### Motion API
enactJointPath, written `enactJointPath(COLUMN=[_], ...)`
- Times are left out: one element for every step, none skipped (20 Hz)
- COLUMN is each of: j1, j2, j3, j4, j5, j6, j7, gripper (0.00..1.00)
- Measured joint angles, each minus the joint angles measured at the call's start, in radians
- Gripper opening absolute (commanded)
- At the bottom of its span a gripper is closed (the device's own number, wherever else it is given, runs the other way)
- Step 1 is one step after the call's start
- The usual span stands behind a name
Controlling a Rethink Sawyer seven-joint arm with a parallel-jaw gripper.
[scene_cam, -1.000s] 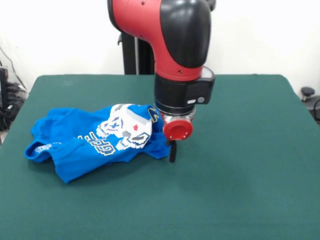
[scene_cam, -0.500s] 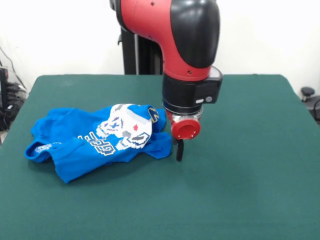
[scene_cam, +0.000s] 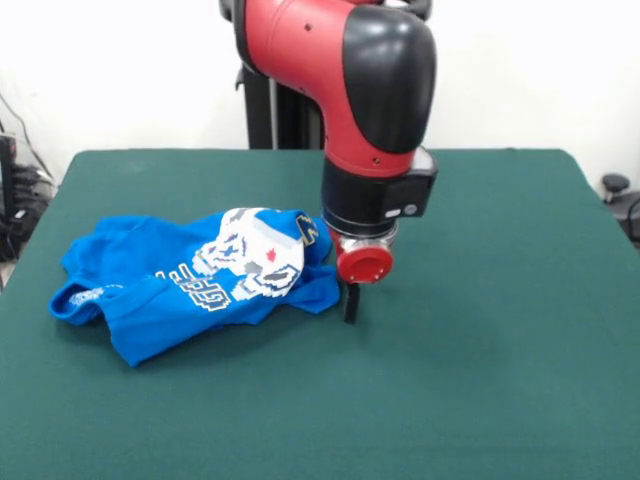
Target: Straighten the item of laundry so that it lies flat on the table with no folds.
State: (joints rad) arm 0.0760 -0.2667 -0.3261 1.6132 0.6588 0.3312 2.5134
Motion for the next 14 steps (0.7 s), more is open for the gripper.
enactJointPath(j1=[0.005, 0.007, 0.016, 0.019, 0.021, 0.024, 0.029, 0.030, 0.032, 0.033, 0.034, 0.034, 0.034, 0.034], j2=[0.005, 0.006, 0.007, 0.008, 0.009, 0.010, 0.012, 0.012, 0.013, 0.014, 0.015, 0.015, 0.015, 0.015], j3=[-0.005, -0.007, -0.016, -0.019, -0.021, -0.024, -0.029, -0.031, -0.034, -0.035, -0.037, -0.037, -0.037, -0.037], j4=[-0.002, -0.003, -0.004, -0.004, -0.004, -0.004, -0.004, -0.004, -0.004, -0.004, -0.004, -0.004, -0.004, -0.004], j5=[0.001, 0.001, 0.000, 0.000, 0.000, 0.001, 0.001, 0.000, 0.000, 0.000, 0.001, 0.001, 0.001, 0.000], j6=[-0.001, -0.001, -0.002, -0.002, -0.002, -0.002, -0.002, -0.002, -0.002, -0.002, -0.002, -0.002, -0.002, -0.002], j7=[0.000, 0.000, 0.000, 0.000, 0.000, 0.000, 0.000, 0.000, 0.000, 0.000, 0.000, 0.000, 0.000, 0.000], gripper=[1.00, 1.00, 1.00, 1.00, 1.00, 1.00, 1.00, 1.00, 1.00, 1.00, 1.00, 1.00, 1.00, 1.00])
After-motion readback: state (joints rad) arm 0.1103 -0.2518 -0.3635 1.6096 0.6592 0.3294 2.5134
